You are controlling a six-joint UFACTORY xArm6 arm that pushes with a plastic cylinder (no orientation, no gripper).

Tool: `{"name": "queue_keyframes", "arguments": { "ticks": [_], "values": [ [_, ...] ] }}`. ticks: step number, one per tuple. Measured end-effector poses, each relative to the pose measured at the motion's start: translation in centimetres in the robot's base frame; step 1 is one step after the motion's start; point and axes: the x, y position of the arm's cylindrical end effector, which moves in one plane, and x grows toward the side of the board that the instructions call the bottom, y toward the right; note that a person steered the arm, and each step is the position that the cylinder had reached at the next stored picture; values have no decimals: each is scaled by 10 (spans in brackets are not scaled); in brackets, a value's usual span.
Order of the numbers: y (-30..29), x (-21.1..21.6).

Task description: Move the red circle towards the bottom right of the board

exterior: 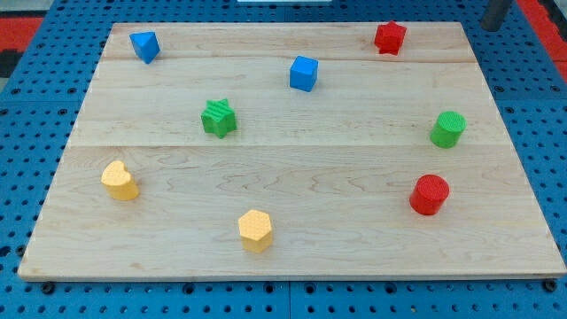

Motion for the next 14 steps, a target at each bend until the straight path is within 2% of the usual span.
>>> {"name": "queue_keyframes", "arguments": {
  "ticks": [1, 2, 3, 5, 6, 7, 9, 10, 12, 13, 14],
  "values": [
    [-18, 60],
    [-63, 151],
    [-56, 200],
    [-60, 197],
    [-82, 225],
    [-122, 271],
    [-85, 303],
    [-141, 336],
    [-182, 295],
    [-265, 343],
    [-249, 349]
  ]
}}
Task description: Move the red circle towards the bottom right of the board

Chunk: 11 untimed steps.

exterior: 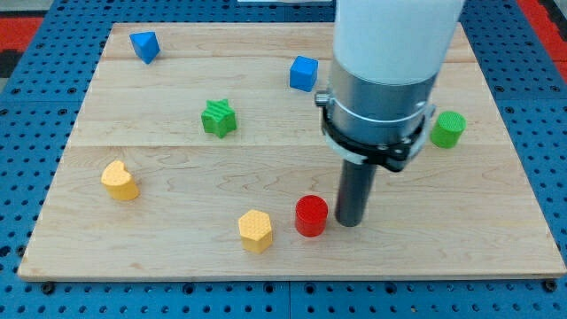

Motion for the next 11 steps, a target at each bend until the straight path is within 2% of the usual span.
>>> {"name": "queue_keyframes", "arguments": {
  "ticks": [2, 3, 4, 5, 6, 7, 8, 9, 10, 11],
  "values": [
    [-48, 35],
    [-111, 20],
    [-130, 6],
    [-119, -18],
    [-77, -13],
    [-77, -13],
    [-111, 3],
    [-63, 1],
    [30, -14],
    [68, -7]
  ]
}}
